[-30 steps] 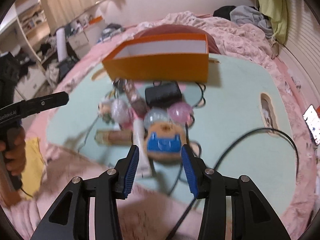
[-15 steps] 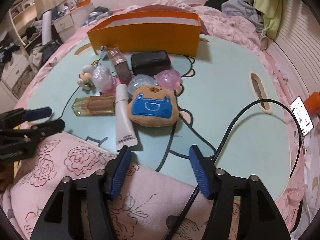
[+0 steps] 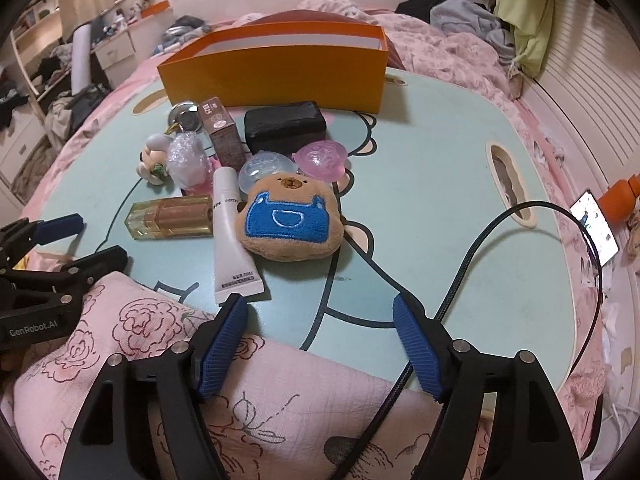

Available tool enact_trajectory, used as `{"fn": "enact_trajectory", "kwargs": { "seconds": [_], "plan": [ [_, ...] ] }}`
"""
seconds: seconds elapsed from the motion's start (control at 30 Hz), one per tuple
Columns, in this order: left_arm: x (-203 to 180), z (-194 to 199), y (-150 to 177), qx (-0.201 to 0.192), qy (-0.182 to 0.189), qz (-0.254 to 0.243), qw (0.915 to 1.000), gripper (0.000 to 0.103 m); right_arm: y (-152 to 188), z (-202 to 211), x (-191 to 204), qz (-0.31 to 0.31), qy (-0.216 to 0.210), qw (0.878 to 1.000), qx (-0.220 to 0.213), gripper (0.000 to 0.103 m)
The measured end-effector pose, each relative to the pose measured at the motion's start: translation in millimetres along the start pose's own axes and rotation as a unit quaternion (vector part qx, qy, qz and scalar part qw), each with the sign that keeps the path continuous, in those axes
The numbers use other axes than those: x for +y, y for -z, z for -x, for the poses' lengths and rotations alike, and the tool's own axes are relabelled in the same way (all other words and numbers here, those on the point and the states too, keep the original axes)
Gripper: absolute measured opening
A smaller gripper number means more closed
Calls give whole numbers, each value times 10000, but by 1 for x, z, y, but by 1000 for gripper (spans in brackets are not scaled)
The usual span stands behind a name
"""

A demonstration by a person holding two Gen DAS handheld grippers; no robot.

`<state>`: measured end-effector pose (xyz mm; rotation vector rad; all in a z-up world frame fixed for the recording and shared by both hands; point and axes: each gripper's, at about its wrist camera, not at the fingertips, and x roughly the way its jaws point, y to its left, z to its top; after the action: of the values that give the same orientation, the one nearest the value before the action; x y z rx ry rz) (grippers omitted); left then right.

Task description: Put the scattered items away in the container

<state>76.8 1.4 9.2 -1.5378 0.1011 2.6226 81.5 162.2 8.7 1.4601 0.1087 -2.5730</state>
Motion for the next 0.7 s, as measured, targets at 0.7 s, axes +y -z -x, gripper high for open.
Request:
{"fn": "enact_trajectory", "kwargs": {
  "seconds": [0.7],
  "plan": [
    [5,-4,-1,57,-37,71,10000,98,-2,-3,-2,-79,79,9999,79,85]
  ]
}}
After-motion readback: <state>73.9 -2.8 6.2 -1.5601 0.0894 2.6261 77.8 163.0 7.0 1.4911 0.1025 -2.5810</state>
